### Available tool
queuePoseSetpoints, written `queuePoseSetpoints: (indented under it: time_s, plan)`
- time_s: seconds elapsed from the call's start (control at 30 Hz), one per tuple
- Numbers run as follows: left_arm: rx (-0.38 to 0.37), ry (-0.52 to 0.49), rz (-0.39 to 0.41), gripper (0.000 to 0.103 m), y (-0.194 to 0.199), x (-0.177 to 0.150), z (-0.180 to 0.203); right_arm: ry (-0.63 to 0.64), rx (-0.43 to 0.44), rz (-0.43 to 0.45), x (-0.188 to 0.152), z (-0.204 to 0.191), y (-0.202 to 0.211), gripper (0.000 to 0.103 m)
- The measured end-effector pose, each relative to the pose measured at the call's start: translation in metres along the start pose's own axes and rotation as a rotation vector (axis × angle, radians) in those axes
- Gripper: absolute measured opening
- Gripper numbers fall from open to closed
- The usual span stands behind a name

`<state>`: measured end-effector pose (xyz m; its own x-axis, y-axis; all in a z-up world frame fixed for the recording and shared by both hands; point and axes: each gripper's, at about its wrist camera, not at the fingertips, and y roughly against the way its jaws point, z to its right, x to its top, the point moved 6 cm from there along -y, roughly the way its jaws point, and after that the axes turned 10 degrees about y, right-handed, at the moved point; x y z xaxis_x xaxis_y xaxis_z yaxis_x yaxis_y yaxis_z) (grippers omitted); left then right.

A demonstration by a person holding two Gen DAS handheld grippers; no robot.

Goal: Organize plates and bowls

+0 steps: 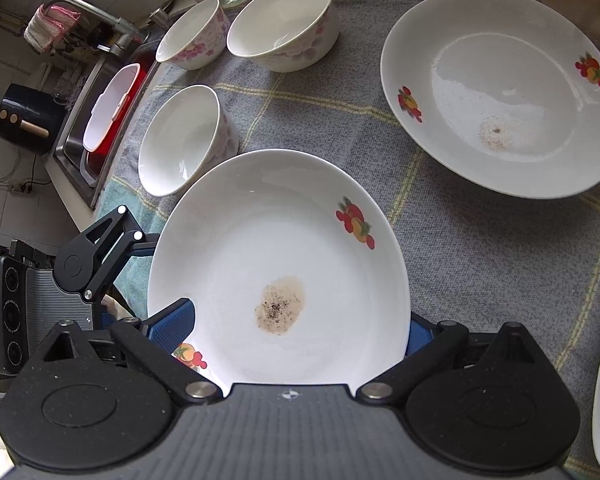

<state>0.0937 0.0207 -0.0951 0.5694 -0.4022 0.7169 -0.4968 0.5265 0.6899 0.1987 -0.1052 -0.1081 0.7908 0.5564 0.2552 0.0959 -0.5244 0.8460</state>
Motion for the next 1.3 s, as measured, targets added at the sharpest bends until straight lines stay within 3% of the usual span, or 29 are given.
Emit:
queuePoseSetpoints:
  time_s: [0.5, 0.97, 1.3]
  plan:
    - [-0.099, -0.096, -0.022, 0.101, -0.043, 0.058, 0.029, -0.079, -0.062, 0.126, -0.032, 0.043, 0.061, 0.103]
    - [-0.217, -0.213, -0.016, 0.101, -0.104, 0.118, 0.072, -0.213, -0.164, 0.256, -0.075, 0.116, 0.125, 0.103]
    - [-0.252, -0.222, -0.043, 0.101, -0.149, 0.141, 0.093, -0.271, -0.199, 0.294, -0.094, 0.164, 0.149, 0.103]
